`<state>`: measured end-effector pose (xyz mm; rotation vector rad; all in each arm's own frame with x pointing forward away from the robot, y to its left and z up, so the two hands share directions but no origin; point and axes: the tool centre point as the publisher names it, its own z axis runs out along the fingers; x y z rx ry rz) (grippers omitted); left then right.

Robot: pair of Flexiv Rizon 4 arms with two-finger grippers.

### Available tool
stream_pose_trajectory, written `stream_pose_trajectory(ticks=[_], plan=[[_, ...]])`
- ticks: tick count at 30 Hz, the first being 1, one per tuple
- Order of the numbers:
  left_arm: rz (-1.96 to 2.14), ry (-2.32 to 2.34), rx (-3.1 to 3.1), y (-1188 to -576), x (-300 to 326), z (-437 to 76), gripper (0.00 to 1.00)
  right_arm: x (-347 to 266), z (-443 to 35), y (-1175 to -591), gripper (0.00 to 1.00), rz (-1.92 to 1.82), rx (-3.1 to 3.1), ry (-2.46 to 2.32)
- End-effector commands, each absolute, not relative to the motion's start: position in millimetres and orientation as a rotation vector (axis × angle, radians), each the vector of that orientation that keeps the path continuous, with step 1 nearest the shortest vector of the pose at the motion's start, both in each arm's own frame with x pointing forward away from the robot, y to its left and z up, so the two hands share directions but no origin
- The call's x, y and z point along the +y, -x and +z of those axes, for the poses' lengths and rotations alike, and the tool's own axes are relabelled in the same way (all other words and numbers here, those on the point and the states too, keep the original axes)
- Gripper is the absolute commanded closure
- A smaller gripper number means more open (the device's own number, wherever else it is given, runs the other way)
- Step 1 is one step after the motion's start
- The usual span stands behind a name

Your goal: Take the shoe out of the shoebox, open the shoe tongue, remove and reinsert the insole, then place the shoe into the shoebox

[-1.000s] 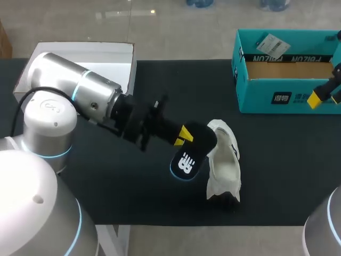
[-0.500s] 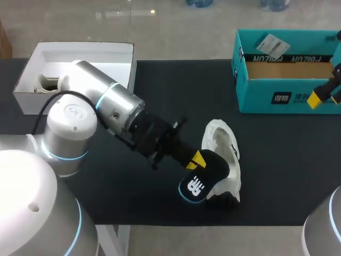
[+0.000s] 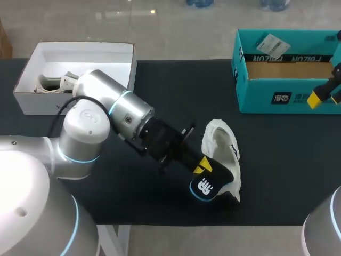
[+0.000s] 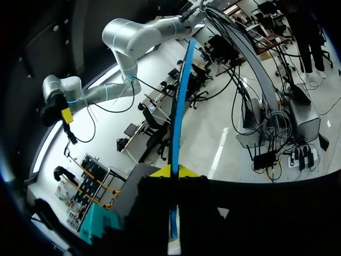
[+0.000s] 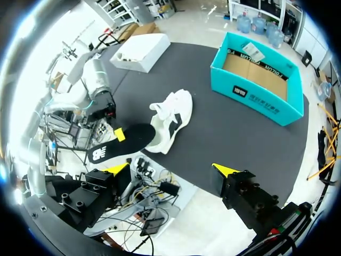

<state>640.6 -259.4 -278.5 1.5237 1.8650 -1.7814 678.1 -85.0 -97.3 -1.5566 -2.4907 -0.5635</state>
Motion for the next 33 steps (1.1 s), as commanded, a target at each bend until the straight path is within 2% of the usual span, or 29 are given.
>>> stream_pose_trajectory(ticks=[1, 20, 33], plan=[[-1.788, -1.532, 1.880, -646, -276, -289, 1.00, -85, -97, -681, 0.00, -0.557, -2.489, 1.554], [-1.706, -1.455, 2.007, -682, -289, -321, 1.00, -85, -97, -681, 0.00, -0.557, -2.489, 1.554], [-1.443, -1.468, 2.057, -719, -290, -339, 1.00, -85, -97, -681, 0.00, -0.557, -2.489, 1.554]])
